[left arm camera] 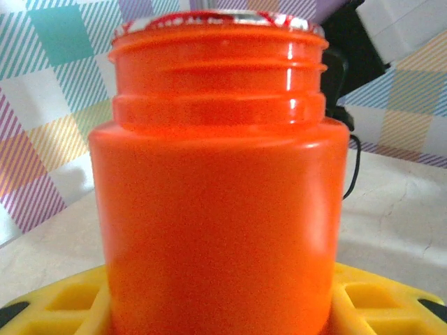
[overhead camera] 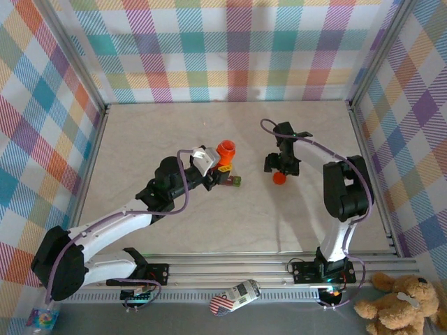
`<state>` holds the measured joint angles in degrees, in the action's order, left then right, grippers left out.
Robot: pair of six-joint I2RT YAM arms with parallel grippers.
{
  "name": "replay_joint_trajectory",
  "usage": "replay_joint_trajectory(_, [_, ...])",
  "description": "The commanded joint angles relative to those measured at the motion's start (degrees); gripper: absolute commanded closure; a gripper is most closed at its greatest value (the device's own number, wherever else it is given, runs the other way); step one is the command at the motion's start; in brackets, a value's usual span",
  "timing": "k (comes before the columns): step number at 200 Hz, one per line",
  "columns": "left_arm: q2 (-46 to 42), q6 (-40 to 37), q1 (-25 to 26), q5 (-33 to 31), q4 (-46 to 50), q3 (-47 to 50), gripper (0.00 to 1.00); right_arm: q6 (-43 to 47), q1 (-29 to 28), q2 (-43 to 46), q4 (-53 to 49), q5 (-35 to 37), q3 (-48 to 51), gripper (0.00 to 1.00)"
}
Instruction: Sort the pills into containers
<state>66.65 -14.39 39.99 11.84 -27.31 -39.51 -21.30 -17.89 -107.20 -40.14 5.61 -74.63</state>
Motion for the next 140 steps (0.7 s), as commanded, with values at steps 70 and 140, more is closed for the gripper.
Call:
replay_joint_trajectory(70, [5.7,8.0,-6.2,7.1,-13.2,3.3,1.0,1.9,0.3,-2.5,0.6,0.5,1.5,0.3])
replay_joint_trajectory(140, [8.1,9.7,-7.5,7.7,-15.5,4.0,1.0,1.7,0.1,-2.7,1.4,-0.1,3.6,0.36])
